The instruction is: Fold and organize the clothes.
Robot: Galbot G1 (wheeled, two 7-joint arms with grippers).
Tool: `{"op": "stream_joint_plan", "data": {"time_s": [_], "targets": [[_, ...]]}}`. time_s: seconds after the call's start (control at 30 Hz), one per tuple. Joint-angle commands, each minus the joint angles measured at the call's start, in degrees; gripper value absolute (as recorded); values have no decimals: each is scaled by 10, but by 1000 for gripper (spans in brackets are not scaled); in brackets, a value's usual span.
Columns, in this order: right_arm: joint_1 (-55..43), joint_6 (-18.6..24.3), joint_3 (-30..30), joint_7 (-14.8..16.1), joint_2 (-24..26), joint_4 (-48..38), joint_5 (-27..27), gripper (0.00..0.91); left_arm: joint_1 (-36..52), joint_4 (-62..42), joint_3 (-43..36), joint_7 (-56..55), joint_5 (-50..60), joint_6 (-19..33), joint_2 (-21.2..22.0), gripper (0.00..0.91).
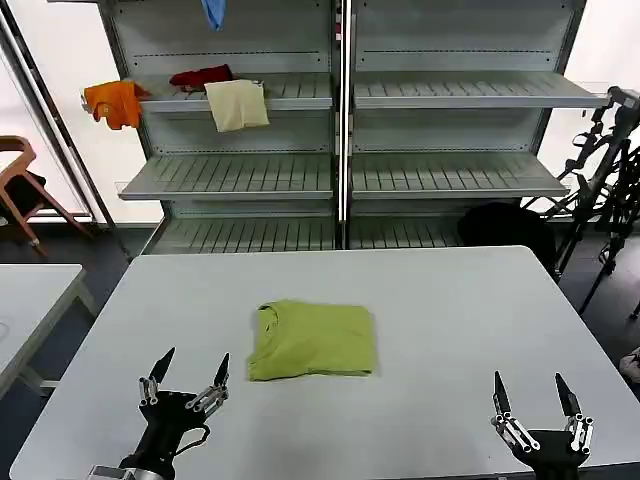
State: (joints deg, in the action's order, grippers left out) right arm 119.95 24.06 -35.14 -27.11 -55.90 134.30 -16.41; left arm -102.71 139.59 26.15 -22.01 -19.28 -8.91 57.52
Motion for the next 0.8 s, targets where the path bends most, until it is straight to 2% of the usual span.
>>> {"op": "stream_joint_plan", "data": {"time_s": [0.03, 0.8], "targets": [[7, 7, -2, 4, 0, 2, -6, 907, -1, -1, 0, -1, -1, 1, 0, 907], [4, 7, 1, 12, 0, 2, -7, 907, -1, -2, 2, -1, -1, 3, 1, 907]]}}
